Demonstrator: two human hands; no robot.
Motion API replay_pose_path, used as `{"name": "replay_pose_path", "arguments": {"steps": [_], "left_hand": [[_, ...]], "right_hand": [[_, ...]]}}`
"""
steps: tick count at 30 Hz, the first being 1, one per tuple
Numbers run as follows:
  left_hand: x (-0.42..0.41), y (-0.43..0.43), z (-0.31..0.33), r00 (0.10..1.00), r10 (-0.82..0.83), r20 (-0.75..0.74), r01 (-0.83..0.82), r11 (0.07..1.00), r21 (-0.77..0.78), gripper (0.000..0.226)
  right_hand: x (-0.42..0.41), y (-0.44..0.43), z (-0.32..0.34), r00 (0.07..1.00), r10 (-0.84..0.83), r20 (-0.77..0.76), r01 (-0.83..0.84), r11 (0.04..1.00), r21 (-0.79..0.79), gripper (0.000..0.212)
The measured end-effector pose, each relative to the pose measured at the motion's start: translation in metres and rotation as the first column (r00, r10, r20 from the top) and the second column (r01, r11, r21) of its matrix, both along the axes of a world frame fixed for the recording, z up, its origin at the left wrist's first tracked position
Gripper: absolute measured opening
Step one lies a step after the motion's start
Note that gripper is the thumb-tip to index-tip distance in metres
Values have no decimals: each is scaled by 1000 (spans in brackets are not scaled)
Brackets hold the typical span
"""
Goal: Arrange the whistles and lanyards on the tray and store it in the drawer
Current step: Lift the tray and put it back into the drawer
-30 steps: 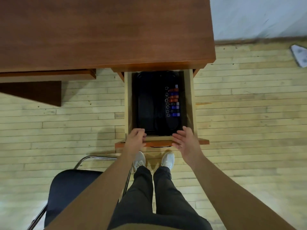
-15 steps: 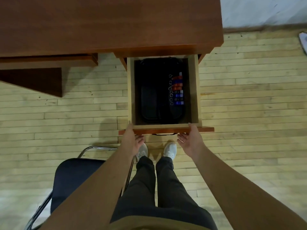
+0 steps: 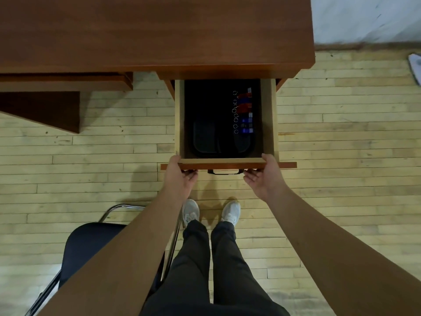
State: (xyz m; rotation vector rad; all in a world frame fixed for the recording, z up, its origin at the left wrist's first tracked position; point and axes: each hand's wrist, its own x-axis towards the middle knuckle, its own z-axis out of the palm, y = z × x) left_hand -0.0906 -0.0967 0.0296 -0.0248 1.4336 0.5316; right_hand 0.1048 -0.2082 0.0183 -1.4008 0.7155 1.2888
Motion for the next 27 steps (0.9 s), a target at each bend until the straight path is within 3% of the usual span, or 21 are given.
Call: {"name": "replay_pose_path", "arguments": {"steps": [5,10,17,27], "left_hand": [[15,30,-5,999,-44,0,44,995,90,37],[35,61,-6,999,-43,10,41,985,165,25],[62,96,-8,999,6,41,-16,965,262,40],[93,162,-3,998,-59,19,50,947,317,32]], "right_hand": [[23,31,-3,999,18,28,-20,998,66,68],[47,63,-9,999,22,40,-27,992,126,74],[77,110,-7,1000,-18,15,15,976,219,76],[103,172,0,987,-149,-56,160,926,342,90]]}}
